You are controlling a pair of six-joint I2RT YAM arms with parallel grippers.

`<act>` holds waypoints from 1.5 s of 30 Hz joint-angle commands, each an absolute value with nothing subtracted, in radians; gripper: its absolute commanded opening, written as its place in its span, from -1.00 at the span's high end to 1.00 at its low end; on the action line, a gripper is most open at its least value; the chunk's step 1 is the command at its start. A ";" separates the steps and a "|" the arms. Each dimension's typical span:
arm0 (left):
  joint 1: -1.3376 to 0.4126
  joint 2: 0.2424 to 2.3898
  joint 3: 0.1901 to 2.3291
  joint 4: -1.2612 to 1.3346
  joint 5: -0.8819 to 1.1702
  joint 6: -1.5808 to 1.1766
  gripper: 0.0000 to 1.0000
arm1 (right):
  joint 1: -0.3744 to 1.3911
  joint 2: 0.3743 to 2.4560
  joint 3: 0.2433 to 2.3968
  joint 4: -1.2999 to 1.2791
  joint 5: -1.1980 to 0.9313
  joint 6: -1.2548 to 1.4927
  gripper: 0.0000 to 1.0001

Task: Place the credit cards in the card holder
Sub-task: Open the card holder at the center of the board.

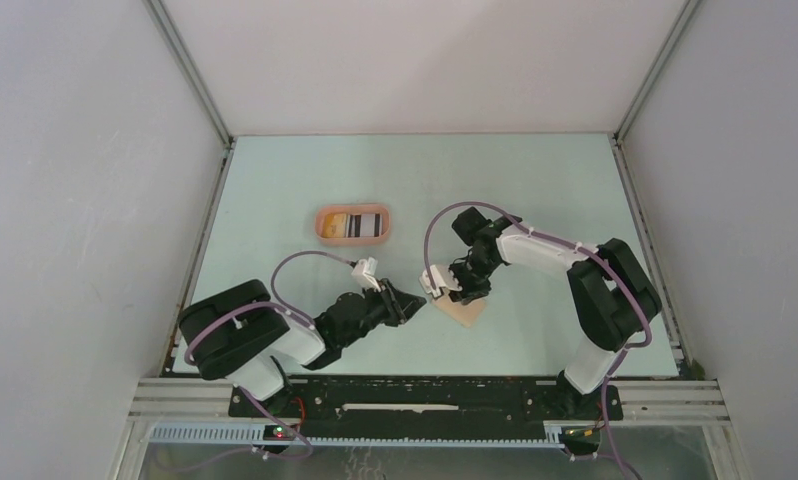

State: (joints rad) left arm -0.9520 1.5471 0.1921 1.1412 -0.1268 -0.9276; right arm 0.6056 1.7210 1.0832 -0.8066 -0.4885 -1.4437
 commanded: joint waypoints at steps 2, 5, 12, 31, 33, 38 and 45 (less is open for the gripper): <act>-0.960 1.584 0.216 1.180 -0.134 -0.946 0.42 | 0.629 1.774 1.072 -0.784 -0.434 -1.439 0.41; -0.962 1.590 0.220 1.179 -0.132 -0.946 0.43 | 0.629 1.763 1.071 -0.778 -0.435 -1.427 0.53; -0.962 1.591 0.222 1.179 -0.132 -0.946 0.44 | 0.629 1.720 1.071 -0.770 -0.469 -1.403 0.82; -0.963 1.500 0.187 1.158 -0.122 -0.921 -0.21 | 0.541 1.574 1.150 -0.605 -0.669 -0.711 1.00; -0.963 1.491 0.184 1.152 -0.123 -0.924 -0.25 | 0.527 1.578 1.164 -0.594 -0.673 -0.635 1.00; -0.963 1.474 0.187 1.126 -0.133 -0.938 -0.34 | 0.494 1.592 1.187 -0.586 -0.683 -0.530 1.00; -0.963 1.513 0.225 1.121 -0.136 -0.977 -0.39 | 0.429 1.575 1.191 -0.574 -0.728 -0.461 1.00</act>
State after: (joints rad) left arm -0.9581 1.5005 0.1925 1.1152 -0.1207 -0.9474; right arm 0.4580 1.6112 1.1553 -0.6014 -0.6765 -0.5404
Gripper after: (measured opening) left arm 0.685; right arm 0.160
